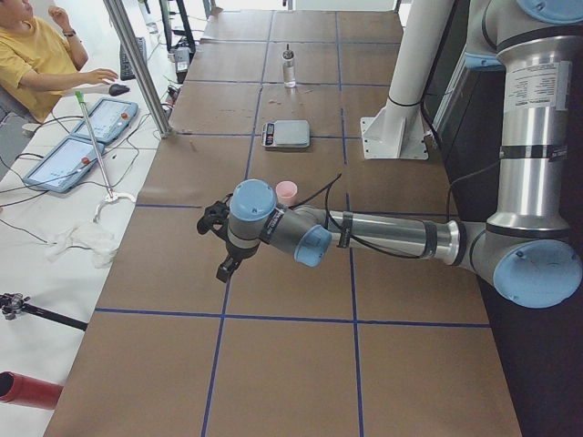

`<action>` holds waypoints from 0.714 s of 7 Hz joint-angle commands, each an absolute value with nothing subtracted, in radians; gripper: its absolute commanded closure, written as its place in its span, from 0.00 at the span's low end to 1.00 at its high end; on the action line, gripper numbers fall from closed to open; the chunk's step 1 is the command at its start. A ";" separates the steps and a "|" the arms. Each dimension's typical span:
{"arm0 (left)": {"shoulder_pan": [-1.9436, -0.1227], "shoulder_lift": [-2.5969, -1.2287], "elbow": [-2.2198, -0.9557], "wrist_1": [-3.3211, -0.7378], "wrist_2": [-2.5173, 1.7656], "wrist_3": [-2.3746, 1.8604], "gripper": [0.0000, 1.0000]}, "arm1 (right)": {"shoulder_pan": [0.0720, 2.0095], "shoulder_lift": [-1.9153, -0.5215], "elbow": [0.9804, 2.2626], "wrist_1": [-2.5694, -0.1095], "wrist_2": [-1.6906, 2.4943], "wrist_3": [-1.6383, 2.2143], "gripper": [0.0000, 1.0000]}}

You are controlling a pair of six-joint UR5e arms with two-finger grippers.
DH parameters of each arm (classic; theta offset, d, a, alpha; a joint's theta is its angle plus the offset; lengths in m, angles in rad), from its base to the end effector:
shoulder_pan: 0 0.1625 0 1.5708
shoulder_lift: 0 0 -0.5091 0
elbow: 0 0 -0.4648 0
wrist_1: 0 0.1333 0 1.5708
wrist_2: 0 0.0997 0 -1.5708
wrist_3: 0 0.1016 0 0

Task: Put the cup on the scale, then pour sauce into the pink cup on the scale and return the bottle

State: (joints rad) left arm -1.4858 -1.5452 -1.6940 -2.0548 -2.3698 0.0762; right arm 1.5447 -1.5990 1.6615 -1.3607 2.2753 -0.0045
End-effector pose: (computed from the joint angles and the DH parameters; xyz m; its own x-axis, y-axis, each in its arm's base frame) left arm -0.0117 -0.5749 0.6306 0.6542 0.5136 -0.5553 -0.1211 0.7958 0.5934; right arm 0.0527 -0.5680 0.6901 0.7570 -0.1985 0.6225 0.0285 0.9619 0.2720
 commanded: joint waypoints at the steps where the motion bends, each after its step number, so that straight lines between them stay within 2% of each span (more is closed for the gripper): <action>1: -1.474 -1.626 -1.662 -2.268 -2.370 0.074 0.00 | 1.502 -1.559 1.663 -1.241 2.298 0.090 0.00; 4: -1.448 -1.722 -1.641 -2.338 -2.375 -0.147 0.00 | 1.494 -1.552 1.638 -1.192 2.408 0.089 0.00; 5: -1.330 -1.721 -1.667 -2.358 -2.375 -0.252 0.00 | 1.465 -1.568 1.632 -1.087 2.408 0.087 0.00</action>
State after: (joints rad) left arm -1.4244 -1.7046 -1.6513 -2.3357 -2.3744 -0.1472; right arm 1.4878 -1.5574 1.6405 -1.1723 2.3850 0.0889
